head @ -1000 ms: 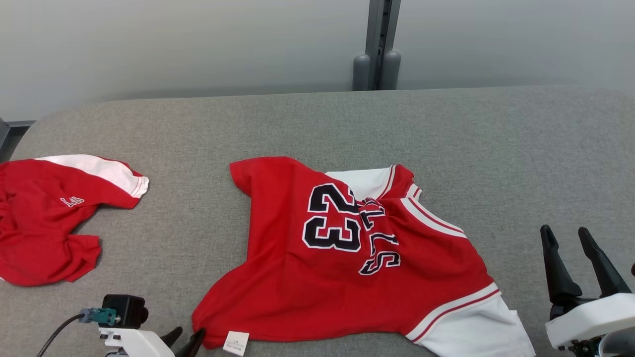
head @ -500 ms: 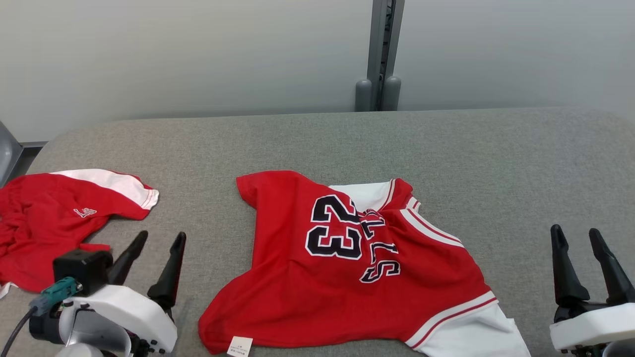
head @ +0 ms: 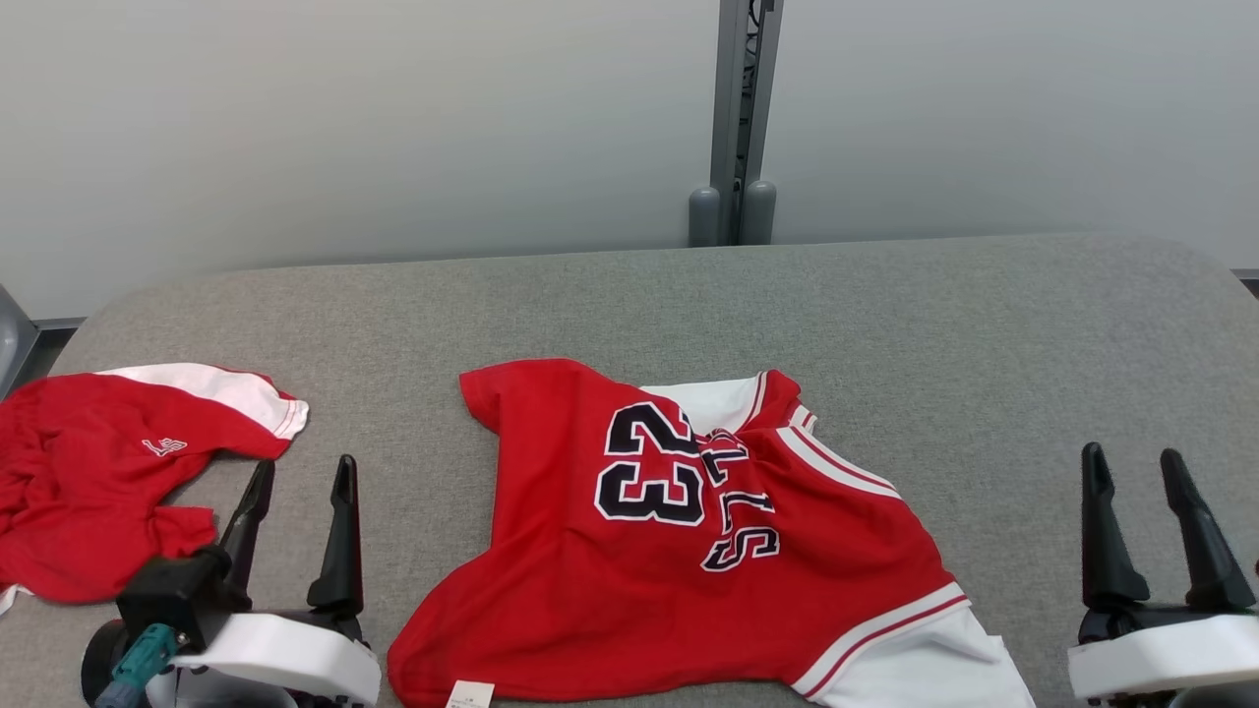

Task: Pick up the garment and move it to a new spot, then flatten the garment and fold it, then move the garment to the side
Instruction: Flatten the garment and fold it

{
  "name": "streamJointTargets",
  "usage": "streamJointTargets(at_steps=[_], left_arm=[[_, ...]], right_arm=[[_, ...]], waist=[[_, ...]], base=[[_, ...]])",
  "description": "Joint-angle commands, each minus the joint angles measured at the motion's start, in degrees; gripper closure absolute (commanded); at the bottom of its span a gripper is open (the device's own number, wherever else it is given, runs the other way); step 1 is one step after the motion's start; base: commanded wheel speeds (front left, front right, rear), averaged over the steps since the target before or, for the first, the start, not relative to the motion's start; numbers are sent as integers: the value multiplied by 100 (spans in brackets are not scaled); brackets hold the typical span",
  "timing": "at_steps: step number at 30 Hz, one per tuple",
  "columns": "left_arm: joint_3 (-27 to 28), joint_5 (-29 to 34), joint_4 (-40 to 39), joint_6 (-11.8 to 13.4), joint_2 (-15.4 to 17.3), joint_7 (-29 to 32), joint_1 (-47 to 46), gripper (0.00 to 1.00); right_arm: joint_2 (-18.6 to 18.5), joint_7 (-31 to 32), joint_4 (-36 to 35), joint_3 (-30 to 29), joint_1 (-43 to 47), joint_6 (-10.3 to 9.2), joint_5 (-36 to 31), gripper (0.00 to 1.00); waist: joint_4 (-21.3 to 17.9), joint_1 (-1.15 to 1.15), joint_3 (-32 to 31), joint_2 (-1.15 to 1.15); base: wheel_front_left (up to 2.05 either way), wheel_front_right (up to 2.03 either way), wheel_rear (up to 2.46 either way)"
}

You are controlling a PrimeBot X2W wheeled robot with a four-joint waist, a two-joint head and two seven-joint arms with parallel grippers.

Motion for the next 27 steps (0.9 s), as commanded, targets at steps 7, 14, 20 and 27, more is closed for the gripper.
streamJointTargets(at_steps=[7,14,20,27], left_arm=[[239,406,143,-170,-380,-68,221,0],[448,694,174,-412,-610,-69,292,0],[603,855,159,-556,-712,-69,319,0],[684,956,220,-663,-797,-69,352,0]], right_arm=[[-130,-120,190,214,165,3,-47,0],[-201,-79,149,250,87,3,-15,0],[-197,-35,110,220,133,3,-29,0],[-235,40,50,169,137,3,-48,0]], waist=[[86,0,-38,0],[114,0,-38,0],[110,0,-15,0],[114,0,13,0]], base=[[0,0,0],[0,0,0],[0,0,0],[0,0,0]])
